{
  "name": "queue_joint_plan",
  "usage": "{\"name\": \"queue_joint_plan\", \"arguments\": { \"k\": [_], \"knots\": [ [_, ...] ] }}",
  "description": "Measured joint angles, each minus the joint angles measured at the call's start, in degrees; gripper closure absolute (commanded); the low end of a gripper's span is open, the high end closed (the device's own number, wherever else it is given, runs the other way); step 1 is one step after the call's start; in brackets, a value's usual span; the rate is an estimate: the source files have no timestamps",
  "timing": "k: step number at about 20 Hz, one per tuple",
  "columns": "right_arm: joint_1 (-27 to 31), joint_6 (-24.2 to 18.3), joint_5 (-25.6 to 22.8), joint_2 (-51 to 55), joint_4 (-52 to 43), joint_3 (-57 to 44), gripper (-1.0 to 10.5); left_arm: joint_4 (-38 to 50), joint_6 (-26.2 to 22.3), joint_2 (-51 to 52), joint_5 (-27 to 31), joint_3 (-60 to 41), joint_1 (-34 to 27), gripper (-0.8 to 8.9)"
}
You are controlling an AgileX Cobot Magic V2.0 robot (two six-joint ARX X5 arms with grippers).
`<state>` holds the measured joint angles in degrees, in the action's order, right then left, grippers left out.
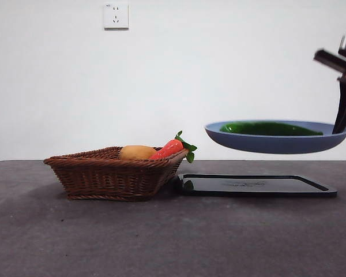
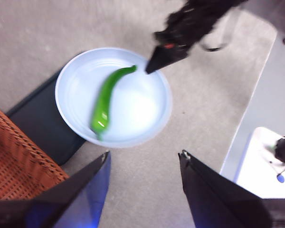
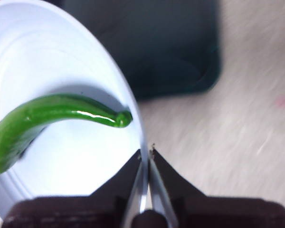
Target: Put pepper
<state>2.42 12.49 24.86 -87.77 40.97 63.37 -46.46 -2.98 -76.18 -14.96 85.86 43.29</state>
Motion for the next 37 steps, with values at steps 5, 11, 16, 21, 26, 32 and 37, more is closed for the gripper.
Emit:
{"name": "queue_joint_plan", "arguments": {
  "k": [5,11,16,21,26,32,37],
  "knots": [
    [0.96,1.55,0.02,-13.84,-0.31,11.06,9.4,-1.92,0.0,4.04,-0.02,0.0,0.0,5.55],
    [0.96,2.67,0.02,-24.11,-1.11,18.75,9.4,-1.95,0.02,4.31,-0.02,0.0,0.0,5.55],
    [0.96,2.73,0.02,-26.75,-2.91,18.93,9.4,-1.95,0.5,4.31,-0.02,0.0,0.0,5.55],
    [0.92,2.56,0.0,-27.67,-3.63,18.95,9.1,-1.97,1.09,4.31,-0.02,0.0,0.0,5.55],
    [0.92,2.54,0.55,-27.65,-3.43,19.02,7.5,-3.06,1.09,4.31,-0.02,0.0,0.02,5.55],
    [1.57,-0.59,0.48,-17.2,3.87,19.02,7.4,-3.65,1.11,4.31,-0.02,0.0,0.0,5.55],
    [1.36,-5.4,0.5,1.33,13.11,19.12,7.4,-4.55,1.09,4.31,0.0,0.0,0.0,5.55]
  ]
}}
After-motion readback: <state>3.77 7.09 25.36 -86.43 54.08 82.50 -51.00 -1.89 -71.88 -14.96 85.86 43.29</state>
